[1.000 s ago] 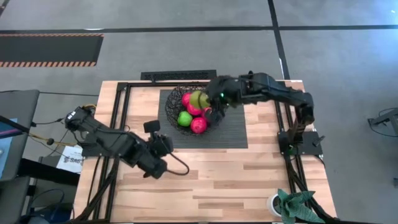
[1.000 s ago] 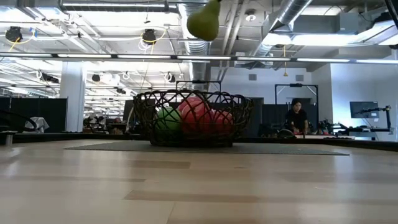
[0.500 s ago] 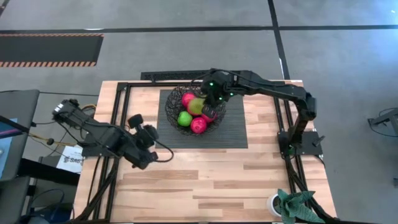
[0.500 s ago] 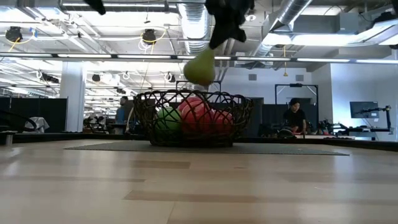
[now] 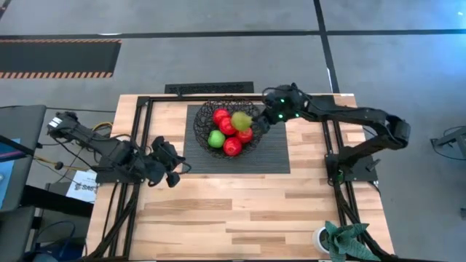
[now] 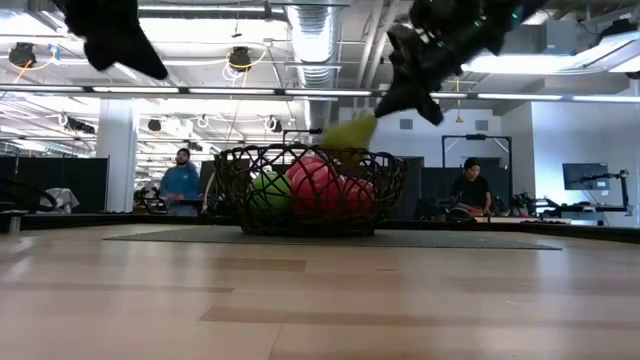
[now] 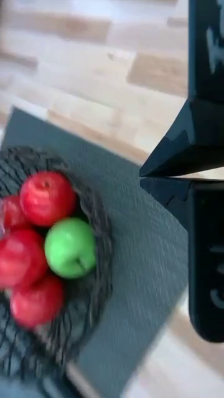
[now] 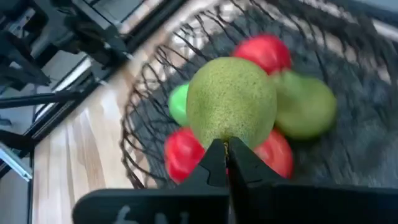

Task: Build produce basket
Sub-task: Put the green pear into the black basket, then return to Home Position

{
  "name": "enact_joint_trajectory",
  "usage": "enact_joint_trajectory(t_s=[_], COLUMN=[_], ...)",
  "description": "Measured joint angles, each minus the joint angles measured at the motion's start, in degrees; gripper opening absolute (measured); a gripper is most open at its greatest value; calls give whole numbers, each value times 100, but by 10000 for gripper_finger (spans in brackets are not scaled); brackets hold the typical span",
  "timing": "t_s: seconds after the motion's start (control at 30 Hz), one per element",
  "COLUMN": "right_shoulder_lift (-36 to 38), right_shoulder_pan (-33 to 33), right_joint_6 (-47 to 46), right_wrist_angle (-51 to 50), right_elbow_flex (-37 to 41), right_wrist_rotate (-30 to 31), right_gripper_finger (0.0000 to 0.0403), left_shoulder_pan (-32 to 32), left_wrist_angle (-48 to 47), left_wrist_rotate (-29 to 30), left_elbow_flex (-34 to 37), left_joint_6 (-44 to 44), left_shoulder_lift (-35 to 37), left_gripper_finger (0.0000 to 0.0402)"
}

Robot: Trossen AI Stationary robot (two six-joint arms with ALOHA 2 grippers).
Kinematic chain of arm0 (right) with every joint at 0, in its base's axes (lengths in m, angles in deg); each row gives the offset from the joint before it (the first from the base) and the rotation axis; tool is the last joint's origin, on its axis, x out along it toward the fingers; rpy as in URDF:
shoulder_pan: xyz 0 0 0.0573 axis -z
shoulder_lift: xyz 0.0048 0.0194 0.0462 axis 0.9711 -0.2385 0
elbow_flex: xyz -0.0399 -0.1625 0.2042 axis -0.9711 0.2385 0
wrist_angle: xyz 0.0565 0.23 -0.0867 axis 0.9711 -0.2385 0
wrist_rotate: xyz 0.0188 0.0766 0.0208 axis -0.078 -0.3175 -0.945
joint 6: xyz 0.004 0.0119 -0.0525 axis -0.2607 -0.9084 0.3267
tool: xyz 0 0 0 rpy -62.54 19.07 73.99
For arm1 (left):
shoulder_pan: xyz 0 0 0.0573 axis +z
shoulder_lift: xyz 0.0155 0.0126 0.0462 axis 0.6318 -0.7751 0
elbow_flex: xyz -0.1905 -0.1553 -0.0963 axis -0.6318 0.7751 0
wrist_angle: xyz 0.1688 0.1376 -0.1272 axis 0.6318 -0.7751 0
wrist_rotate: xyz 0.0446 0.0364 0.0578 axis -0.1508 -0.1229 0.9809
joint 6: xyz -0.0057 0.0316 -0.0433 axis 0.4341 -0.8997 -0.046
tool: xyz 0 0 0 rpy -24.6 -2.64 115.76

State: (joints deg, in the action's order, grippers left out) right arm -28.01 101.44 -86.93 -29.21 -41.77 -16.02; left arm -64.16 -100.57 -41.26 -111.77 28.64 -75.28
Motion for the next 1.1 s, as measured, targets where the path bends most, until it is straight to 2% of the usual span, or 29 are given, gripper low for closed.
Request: enact_joint_trajectory(t_s=[0.17,0.37,0.5,0.87,1.1], right_shoulder_lift=[67,-218,-343,-339,-337], right_shoulder_pan=[35,114,113,62,-108], right_joint_6=[-15,137,159,335,465], right_wrist_angle=[-38,16,24,-280,-676], right_elbow_flex=[519,659,594,93,-189], right_wrist_rotate=[-38,-13,39,56,56], right_gripper_finger=[0,2,29,125,161], left_shoulder_pan=[600,1168,1397,1609,1609], left_wrist_angle=[1385,1980,2199,2501,2579], left_wrist_rotate=[-746,-1347,-1703,-1950,-2049], left_elbow_flex=[916,1565,1849,1919,1919], left_joint_6=[-443,-557,-610,-828,-892], left_shoulder_lift=[475,685,678,682,682], left_gripper_finger=[0,0,0,0,0])
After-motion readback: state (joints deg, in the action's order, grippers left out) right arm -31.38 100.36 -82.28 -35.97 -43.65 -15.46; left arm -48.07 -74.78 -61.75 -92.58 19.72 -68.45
